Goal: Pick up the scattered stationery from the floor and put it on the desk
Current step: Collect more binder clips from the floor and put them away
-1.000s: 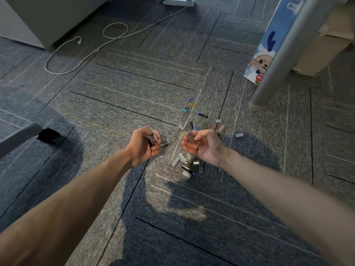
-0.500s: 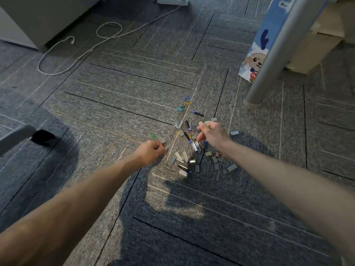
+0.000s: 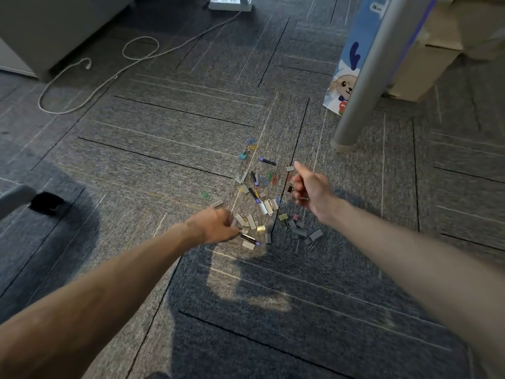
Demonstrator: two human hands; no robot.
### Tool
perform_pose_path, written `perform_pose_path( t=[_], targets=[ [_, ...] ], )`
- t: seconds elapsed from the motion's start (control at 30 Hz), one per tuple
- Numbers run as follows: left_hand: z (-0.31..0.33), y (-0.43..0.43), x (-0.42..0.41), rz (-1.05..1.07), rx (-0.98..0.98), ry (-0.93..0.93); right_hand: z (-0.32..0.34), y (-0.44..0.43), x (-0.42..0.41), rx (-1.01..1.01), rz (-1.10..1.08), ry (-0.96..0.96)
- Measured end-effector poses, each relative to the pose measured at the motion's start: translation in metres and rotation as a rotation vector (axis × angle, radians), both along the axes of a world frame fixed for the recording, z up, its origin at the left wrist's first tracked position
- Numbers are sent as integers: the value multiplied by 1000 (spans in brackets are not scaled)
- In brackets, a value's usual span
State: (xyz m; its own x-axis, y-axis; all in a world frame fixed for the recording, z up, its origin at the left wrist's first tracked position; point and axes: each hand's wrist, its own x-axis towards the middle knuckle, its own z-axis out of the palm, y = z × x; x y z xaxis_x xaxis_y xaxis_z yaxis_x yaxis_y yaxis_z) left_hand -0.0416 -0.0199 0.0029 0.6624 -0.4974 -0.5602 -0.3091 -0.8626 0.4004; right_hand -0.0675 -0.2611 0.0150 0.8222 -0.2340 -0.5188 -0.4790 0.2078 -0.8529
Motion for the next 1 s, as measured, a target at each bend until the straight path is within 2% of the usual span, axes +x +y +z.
perform_pose_path(
  t=[0.07, 0.17, 0.23, 0.3, 0.4, 0.5, 0.6, 0.67, 0.73, 0.8, 1.0],
  targets=[
    [0, 3, 1, 223, -169, 182, 1, -1, -6, -38, 63, 23],
    [3, 10, 6, 603, -527, 511, 2, -1, -13, 131, 75, 70],
    [7, 13, 8, 717, -726, 622, 3, 0, -14, 318, 13, 92],
    [12, 13, 8, 779, -865, 691, 2, 1, -14, 403, -24, 106],
    [12, 15, 9, 816, -938, 699, -1, 1, -14, 273, 54, 119],
    [15, 12, 10, 857, -995, 704, -3, 0, -19, 6, 214, 104],
    [14, 10, 10, 824, -898, 649, -9, 6, -25, -582, 525, 91],
    [11, 10, 9, 709, -684, 527, -15, 17, -27, -778, 649, 88],
    [7, 11, 5, 480, -402, 325, -19, 32, -28, -829, 679, 51],
    [-2, 12, 0, 286, -236, 156, -21, 47, -28, -863, 678, -1],
    [-7, 8, -1, 36, -113, -118, -27, 73, -23, -887, 718, -9]
  ],
)
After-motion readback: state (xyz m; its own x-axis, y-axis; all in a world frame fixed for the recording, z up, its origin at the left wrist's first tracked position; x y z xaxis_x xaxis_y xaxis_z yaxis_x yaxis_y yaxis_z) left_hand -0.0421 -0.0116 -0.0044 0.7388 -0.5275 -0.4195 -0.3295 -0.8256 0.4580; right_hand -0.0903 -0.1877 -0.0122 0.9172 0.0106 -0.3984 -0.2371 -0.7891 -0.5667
